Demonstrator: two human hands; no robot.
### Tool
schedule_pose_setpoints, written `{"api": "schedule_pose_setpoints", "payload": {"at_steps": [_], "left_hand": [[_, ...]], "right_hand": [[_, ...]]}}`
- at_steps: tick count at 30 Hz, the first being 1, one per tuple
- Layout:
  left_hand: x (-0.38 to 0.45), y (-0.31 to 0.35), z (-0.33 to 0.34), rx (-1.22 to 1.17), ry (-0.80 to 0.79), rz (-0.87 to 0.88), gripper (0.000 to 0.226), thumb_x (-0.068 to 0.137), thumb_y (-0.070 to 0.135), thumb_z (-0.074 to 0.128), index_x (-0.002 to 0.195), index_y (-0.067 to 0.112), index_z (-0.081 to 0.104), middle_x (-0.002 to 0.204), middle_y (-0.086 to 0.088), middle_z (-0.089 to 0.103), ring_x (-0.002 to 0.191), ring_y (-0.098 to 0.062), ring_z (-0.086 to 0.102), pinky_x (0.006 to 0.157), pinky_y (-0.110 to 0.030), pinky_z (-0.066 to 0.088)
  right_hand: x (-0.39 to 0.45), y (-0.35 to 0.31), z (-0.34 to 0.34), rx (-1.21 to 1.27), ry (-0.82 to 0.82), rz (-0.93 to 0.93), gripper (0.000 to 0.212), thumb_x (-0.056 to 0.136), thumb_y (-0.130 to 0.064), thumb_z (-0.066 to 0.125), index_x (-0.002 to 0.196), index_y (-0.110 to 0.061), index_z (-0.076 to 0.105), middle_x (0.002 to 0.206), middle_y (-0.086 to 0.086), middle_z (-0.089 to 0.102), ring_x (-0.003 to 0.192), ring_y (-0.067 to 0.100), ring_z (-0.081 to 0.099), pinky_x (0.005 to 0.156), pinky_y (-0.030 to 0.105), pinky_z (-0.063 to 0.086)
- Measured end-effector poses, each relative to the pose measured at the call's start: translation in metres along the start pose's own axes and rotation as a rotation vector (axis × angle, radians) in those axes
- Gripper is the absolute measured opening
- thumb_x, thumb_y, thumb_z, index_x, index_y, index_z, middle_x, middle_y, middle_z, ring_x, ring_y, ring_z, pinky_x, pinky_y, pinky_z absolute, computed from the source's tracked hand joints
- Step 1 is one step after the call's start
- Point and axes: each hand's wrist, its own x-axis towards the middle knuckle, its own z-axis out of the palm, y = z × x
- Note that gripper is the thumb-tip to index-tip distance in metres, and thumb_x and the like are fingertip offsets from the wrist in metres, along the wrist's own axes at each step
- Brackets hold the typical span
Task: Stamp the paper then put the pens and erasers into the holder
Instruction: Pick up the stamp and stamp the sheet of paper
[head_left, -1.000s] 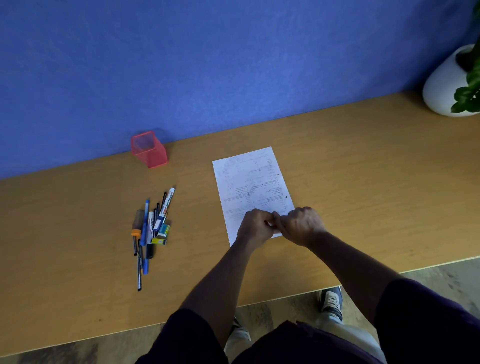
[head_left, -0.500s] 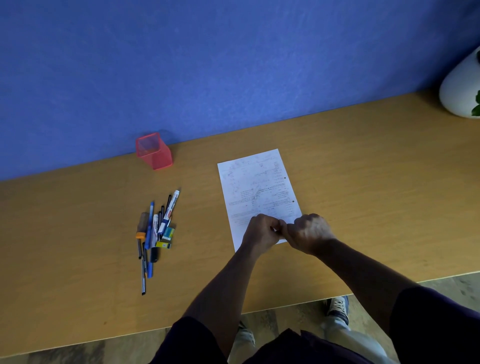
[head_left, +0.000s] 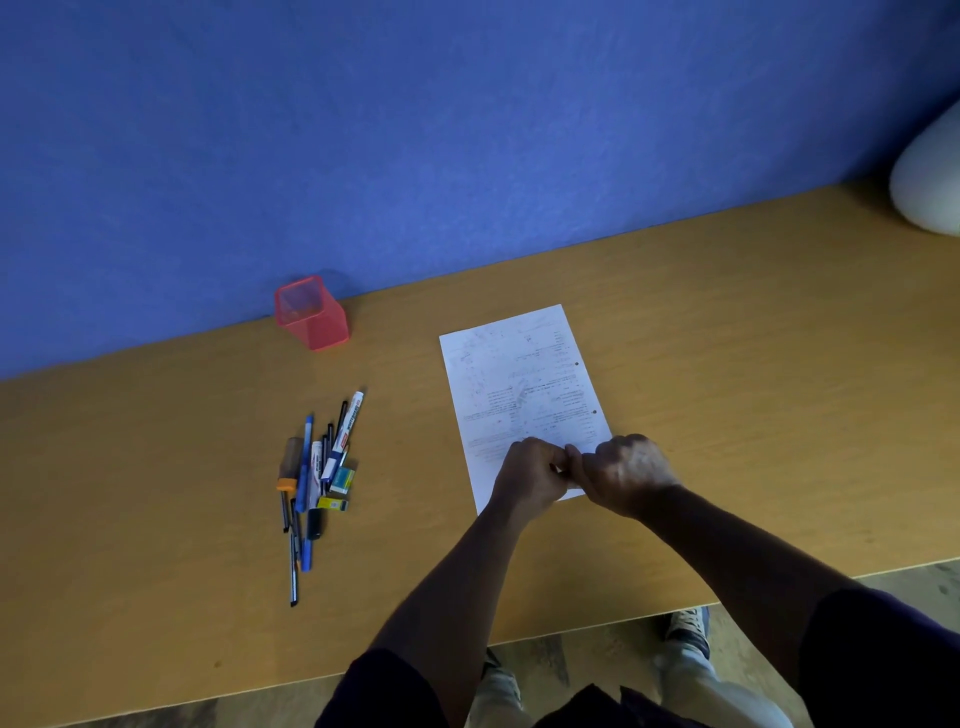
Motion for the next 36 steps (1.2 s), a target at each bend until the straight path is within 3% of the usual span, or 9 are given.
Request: {"api": "schedule_pose_setpoints", "payload": {"at_steps": [5, 11, 15, 19, 25, 30, 34, 36], "left_hand": [[-0.003, 0.002, 0.003, 0.019, 0.005, -0.008, 0.012, 0.082, 0.027, 0.082, 0.09, 0.019, 0.08, 0.094, 0.006, 0.078, 0.069, -0.001, 0.059, 0.07, -0.01, 0.044], [-0.011, 0.009, -0.005, 0.024, 0.014, 0.006, 0.011, 0.083, 0.027, 0.081, 0.087, 0.017, 0.079, 0.095, 0.004, 0.078, 0.088, -0.014, 0.07, 0.076, -0.024, 0.054], [-0.014, 0.015, -0.016, -0.018, 0.005, 0.049, 0.017, 0.084, 0.032, 0.081, 0.097, 0.021, 0.081, 0.099, 0.007, 0.079, 0.08, 0.0, 0.062, 0.076, -0.022, 0.052], [-0.012, 0.033, -0.031, -0.06, 0.082, 0.087, 0.01, 0.086, 0.029, 0.078, 0.094, 0.025, 0.081, 0.092, 0.011, 0.079, 0.077, 0.002, 0.064, 0.073, -0.017, 0.046], [-0.013, 0.056, -0.043, -0.134, 0.237, 0.147, 0.009, 0.089, 0.027, 0.071, 0.09, 0.023, 0.08, 0.087, 0.013, 0.077, 0.085, -0.001, 0.069, 0.078, -0.021, 0.054], [-0.015, 0.068, -0.038, -0.249, 0.155, -0.009, 0.029, 0.09, 0.045, 0.067, 0.077, 0.021, 0.077, 0.069, 0.012, 0.075, 0.071, 0.0, 0.069, 0.065, -0.027, 0.057], [-0.012, 0.076, -0.03, -0.448, 0.095, -0.107, 0.038, 0.092, 0.049, 0.063, 0.077, 0.018, 0.078, 0.072, 0.008, 0.077, 0.065, -0.007, 0.072, 0.07, -0.027, 0.058], [-0.008, 0.08, -0.028, -0.53, 0.112, -0.141, 0.036, 0.092, 0.048, 0.065, 0.074, 0.019, 0.078, 0.073, 0.006, 0.078, 0.064, -0.01, 0.074, 0.072, -0.026, 0.058]], "right_hand": [[-0.007, 0.002, 0.002, 0.001, -0.022, -0.068, 0.043, 0.098, -0.025, 0.051, 0.055, -0.02, 0.045, 0.039, -0.003, 0.035, 0.029, 0.017, 0.029, 0.037, 0.02, 0.028], [-0.005, -0.003, -0.004, -0.04, -0.041, 0.008, 0.056, 0.102, -0.033, 0.039, 0.049, -0.018, 0.048, 0.039, -0.002, 0.042, 0.029, 0.019, 0.036, 0.036, 0.02, 0.034], [0.0, 0.004, -0.022, -0.05, -0.083, -0.007, 0.058, 0.101, -0.041, 0.036, 0.05, -0.017, 0.053, 0.039, -0.004, 0.041, 0.031, 0.019, 0.04, 0.041, 0.019, 0.027], [0.018, 0.014, -0.046, 0.0, -0.063, 0.008, 0.06, 0.102, -0.045, 0.032, 0.055, -0.019, 0.059, 0.042, -0.006, 0.045, 0.035, 0.019, 0.047, 0.048, 0.02, 0.024], [0.026, 0.02, -0.064, -0.004, 0.017, 0.087, 0.057, 0.102, -0.038, 0.035, 0.054, -0.019, 0.06, 0.043, -0.003, 0.052, 0.034, 0.021, 0.047, 0.046, 0.019, 0.021], [0.017, 0.019, -0.063, -0.027, -0.015, 0.173, 0.053, 0.102, -0.037, 0.029, 0.066, -0.015, 0.062, 0.055, 0.004, 0.058, 0.047, 0.027, 0.053, 0.043, 0.025, 0.036], [0.008, 0.017, -0.062, 0.054, -0.011, 0.191, 0.04, 0.101, -0.032, 0.036, 0.08, -0.011, 0.063, 0.071, 0.009, 0.062, 0.065, 0.031, 0.06, 0.051, 0.033, 0.043], [0.006, 0.018, -0.06, 0.069, -0.069, 0.185, 0.034, 0.102, -0.028, 0.038, 0.094, -0.008, 0.065, 0.084, 0.013, 0.064, 0.077, 0.033, 0.061, 0.061, 0.039, 0.05]]}}
